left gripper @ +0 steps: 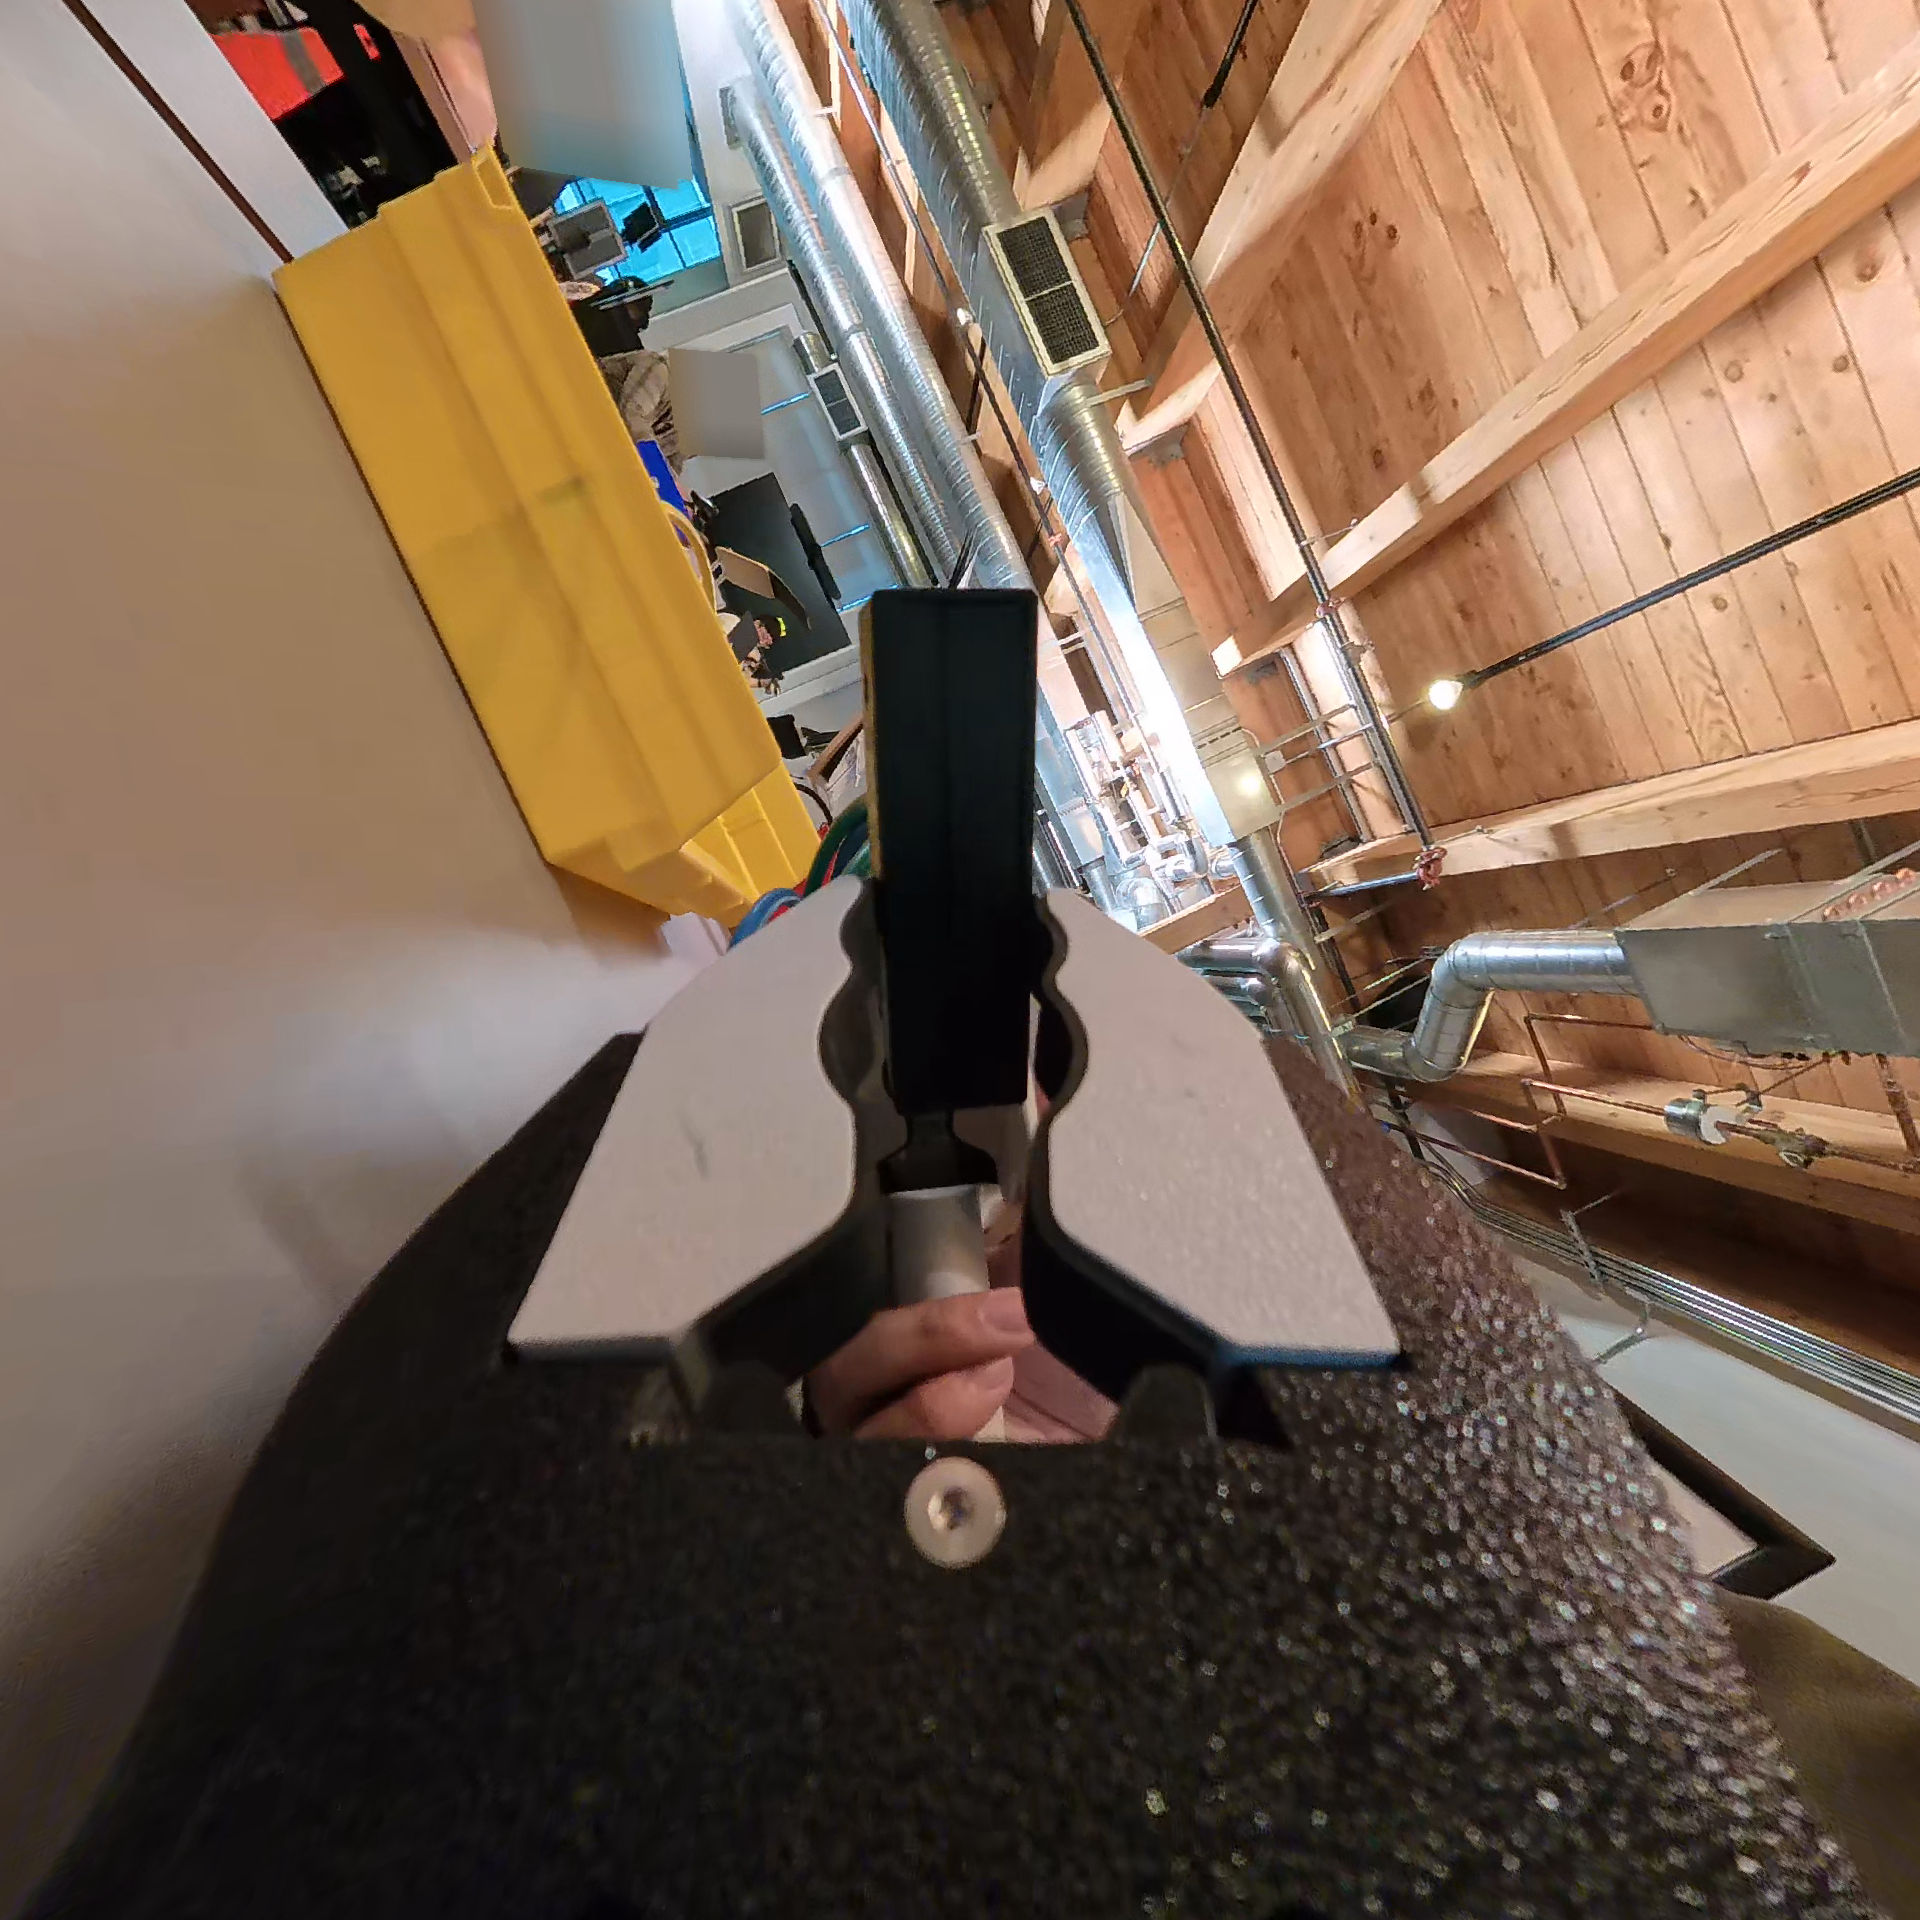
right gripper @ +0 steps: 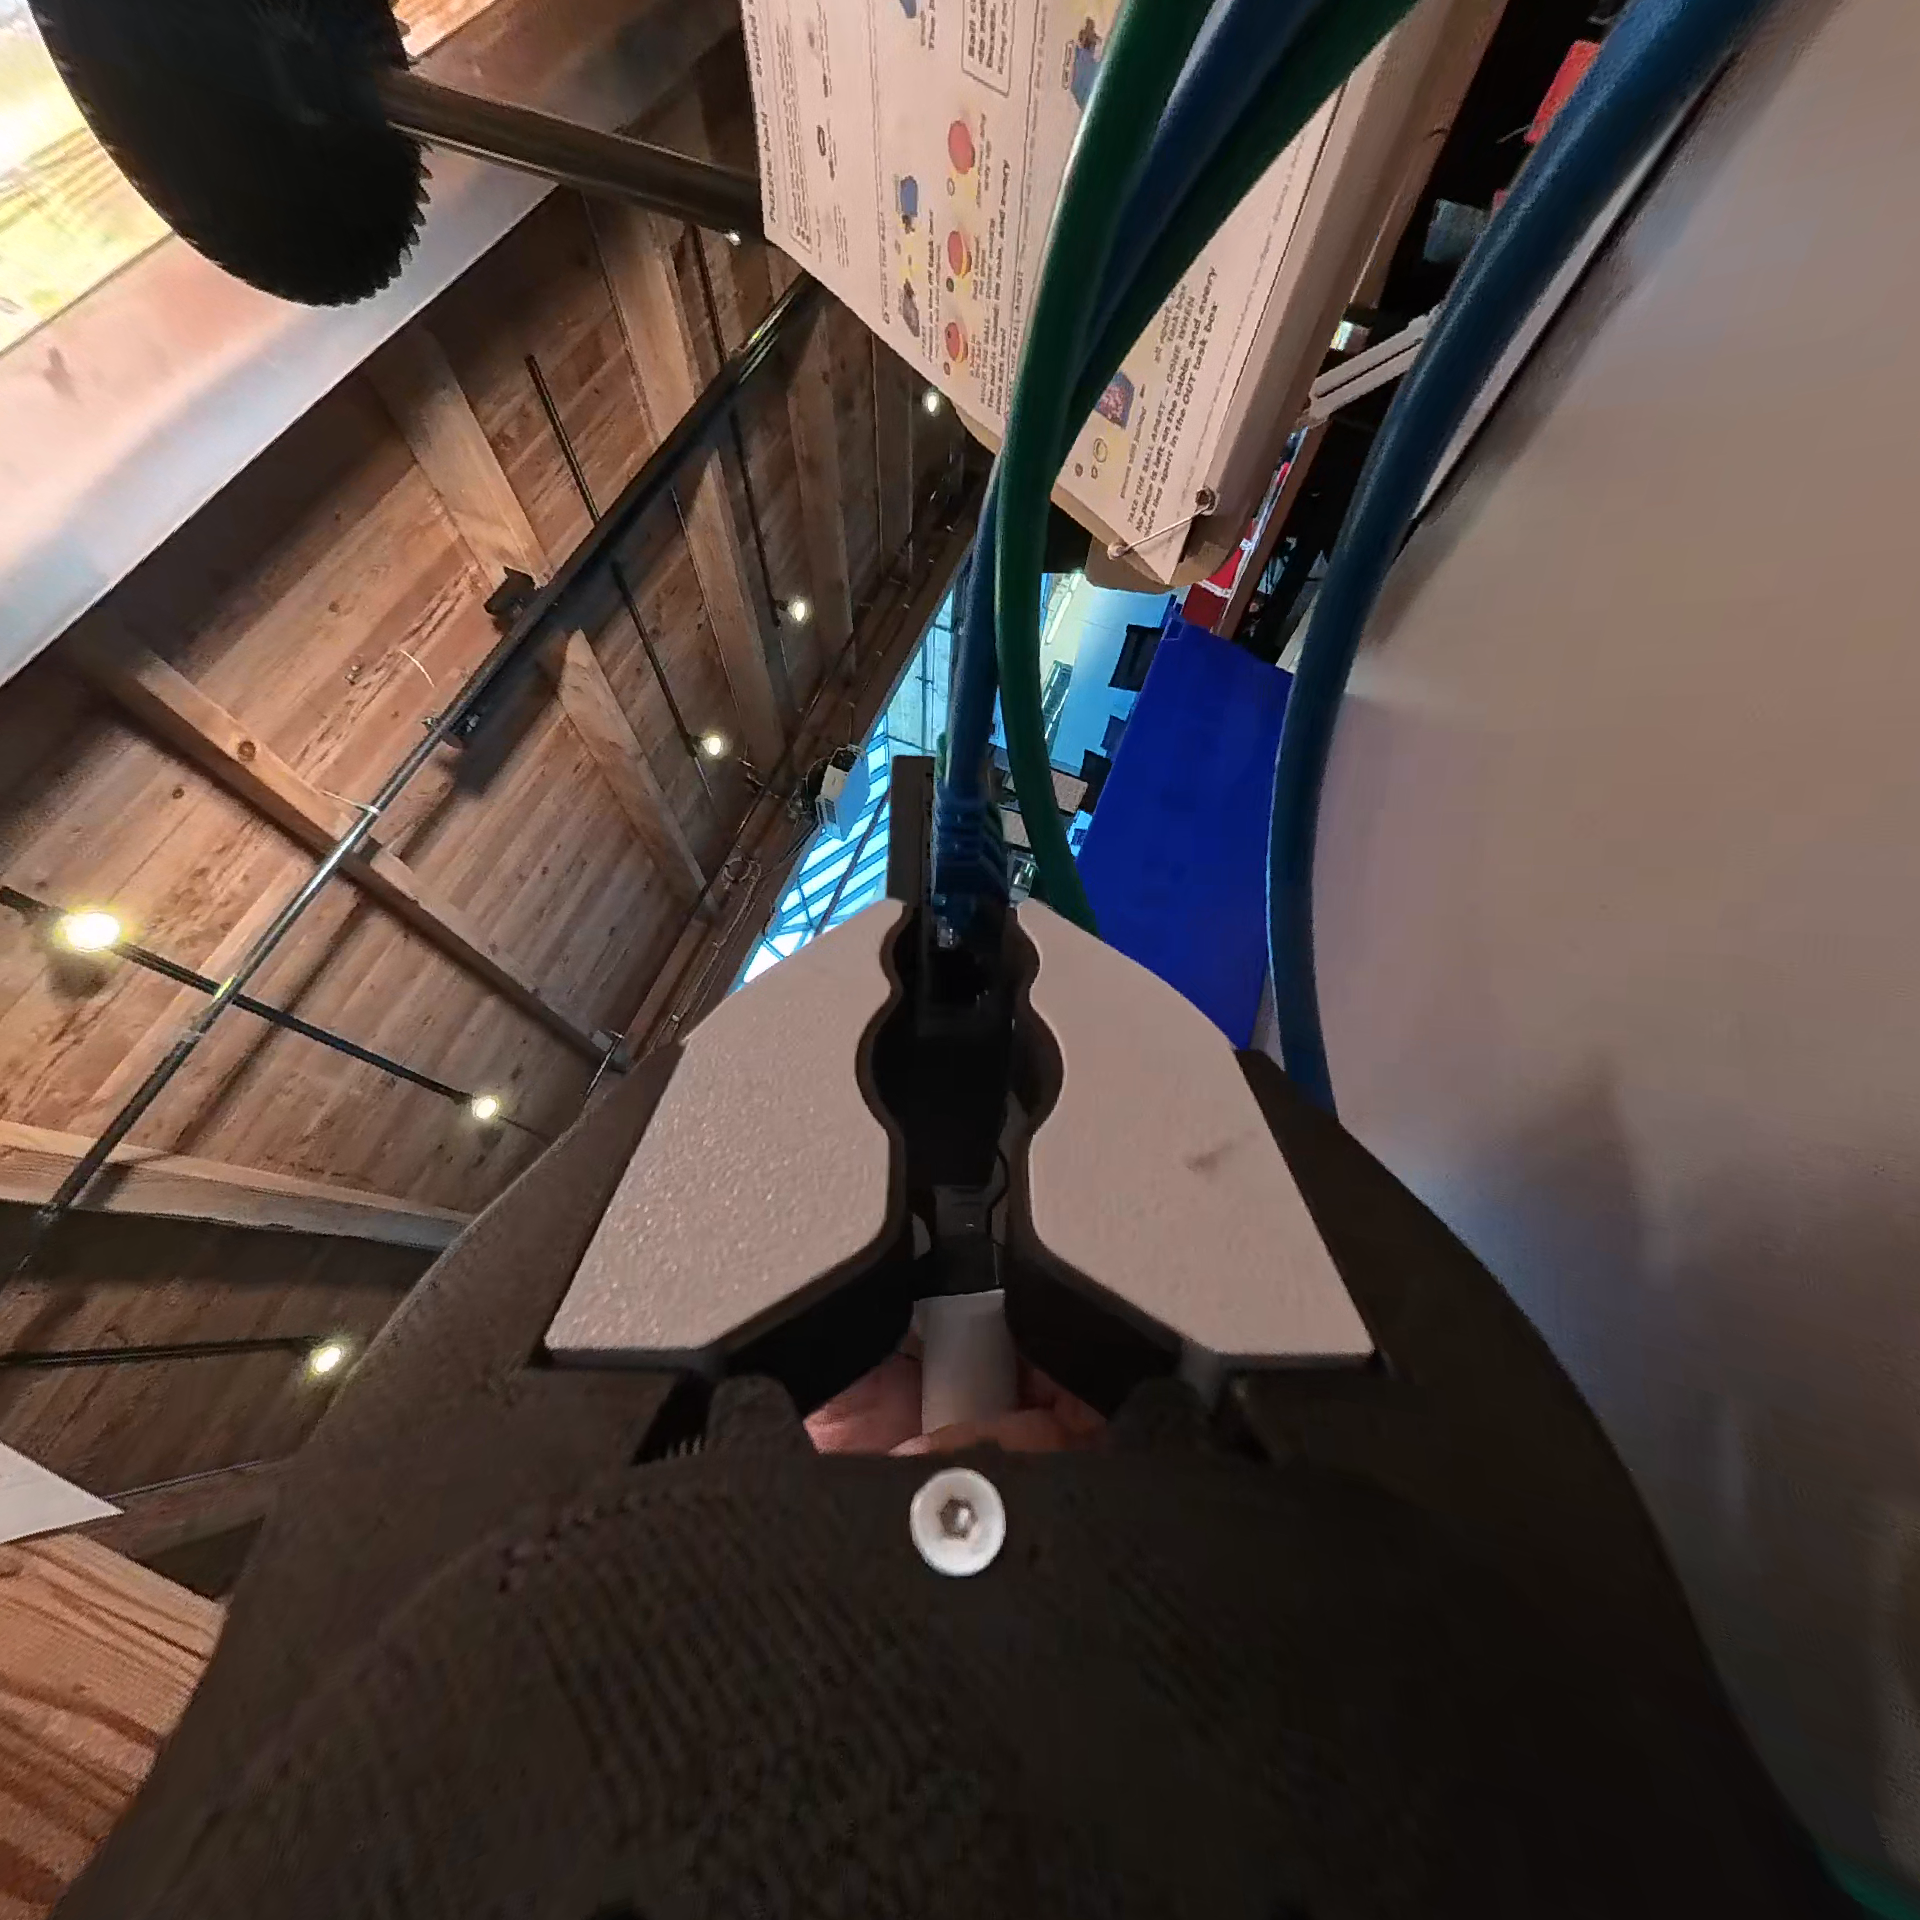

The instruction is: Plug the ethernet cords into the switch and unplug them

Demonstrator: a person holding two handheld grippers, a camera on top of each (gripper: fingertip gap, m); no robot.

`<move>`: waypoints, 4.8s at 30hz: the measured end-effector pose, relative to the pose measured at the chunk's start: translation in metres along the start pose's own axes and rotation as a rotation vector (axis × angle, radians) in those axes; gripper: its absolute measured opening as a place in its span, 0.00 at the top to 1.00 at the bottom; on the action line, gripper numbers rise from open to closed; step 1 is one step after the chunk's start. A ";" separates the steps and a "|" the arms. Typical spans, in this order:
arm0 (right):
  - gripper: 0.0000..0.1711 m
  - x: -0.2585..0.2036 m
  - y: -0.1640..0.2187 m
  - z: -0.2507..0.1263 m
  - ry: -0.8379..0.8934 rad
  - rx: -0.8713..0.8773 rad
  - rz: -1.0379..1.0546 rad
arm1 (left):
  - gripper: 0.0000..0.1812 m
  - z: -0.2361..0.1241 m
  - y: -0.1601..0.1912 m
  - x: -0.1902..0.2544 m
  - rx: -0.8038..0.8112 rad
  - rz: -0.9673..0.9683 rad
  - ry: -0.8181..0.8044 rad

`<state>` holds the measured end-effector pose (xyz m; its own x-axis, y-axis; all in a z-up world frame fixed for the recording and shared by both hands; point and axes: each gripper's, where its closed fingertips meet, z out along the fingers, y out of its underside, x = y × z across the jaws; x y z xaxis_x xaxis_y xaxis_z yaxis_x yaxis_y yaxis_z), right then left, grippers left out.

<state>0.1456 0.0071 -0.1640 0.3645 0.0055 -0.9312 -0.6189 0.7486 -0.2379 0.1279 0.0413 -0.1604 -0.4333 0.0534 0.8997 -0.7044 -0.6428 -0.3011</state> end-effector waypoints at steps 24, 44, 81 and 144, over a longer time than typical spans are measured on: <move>0.93 -0.061 0.012 0.022 -0.180 -0.120 -0.230 | 0.85 -0.007 -0.022 0.060 0.035 0.116 0.146; 0.94 -0.042 0.012 0.017 -0.164 -0.083 -0.123 | 0.86 -0.006 -0.017 0.040 0.034 0.068 0.129; 0.92 -0.031 0.011 0.008 -0.163 0.071 -0.006 | 0.85 -0.004 -0.010 0.031 0.102 0.054 0.107; 0.93 -0.009 0.006 0.006 -0.155 0.021 -0.103 | 0.86 -0.009 -0.002 0.004 0.040 0.262 -0.027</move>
<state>0.1430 0.0152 -0.1552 0.5292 0.0290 -0.8480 -0.5586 0.7642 -0.3224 0.1227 0.0492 -0.1595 -0.5826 -0.1390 0.8008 -0.5472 -0.6614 -0.5130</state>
